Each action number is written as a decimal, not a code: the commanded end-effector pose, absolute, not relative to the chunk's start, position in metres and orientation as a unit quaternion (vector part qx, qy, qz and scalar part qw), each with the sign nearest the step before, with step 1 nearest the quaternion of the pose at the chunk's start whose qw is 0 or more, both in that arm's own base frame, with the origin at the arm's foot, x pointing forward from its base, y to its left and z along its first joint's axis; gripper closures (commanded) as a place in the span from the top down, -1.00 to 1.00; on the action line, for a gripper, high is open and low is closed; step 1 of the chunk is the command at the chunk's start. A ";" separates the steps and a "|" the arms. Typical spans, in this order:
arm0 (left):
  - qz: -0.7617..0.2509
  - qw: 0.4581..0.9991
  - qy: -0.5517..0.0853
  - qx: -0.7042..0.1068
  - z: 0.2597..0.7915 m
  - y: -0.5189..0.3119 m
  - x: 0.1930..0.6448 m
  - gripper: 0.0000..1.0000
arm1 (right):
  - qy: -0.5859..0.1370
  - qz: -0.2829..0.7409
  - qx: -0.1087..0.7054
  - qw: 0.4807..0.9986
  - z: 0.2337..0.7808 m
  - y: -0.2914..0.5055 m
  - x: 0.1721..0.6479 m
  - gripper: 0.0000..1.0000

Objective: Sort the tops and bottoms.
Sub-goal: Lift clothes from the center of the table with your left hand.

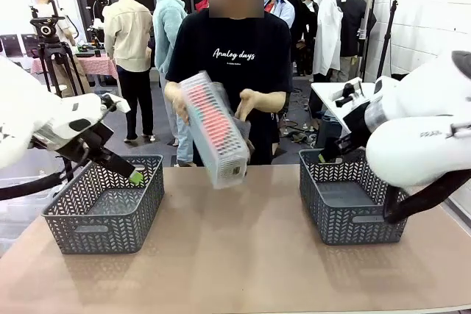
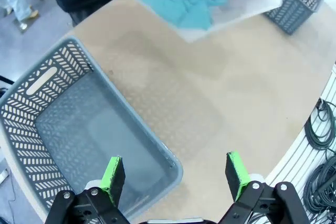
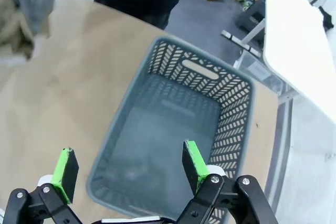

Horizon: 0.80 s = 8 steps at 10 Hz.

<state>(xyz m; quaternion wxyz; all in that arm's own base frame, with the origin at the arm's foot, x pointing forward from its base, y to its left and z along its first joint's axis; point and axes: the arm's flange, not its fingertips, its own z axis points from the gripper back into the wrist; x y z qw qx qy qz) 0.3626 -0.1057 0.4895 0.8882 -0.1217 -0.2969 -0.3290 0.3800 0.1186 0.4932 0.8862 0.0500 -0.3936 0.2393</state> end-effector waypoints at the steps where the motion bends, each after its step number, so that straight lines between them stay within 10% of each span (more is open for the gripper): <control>1: -0.336 0.882 -0.301 -0.135 0.487 -0.094 0.356 1.00 | -0.407 0.227 0.075 0.882 0.496 0.102 0.362 1.00; 8: -0.325 0.886 -0.304 -0.127 0.498 -0.098 0.360 1.00 | -0.414 0.221 0.064 0.881 0.512 0.103 0.375 1.00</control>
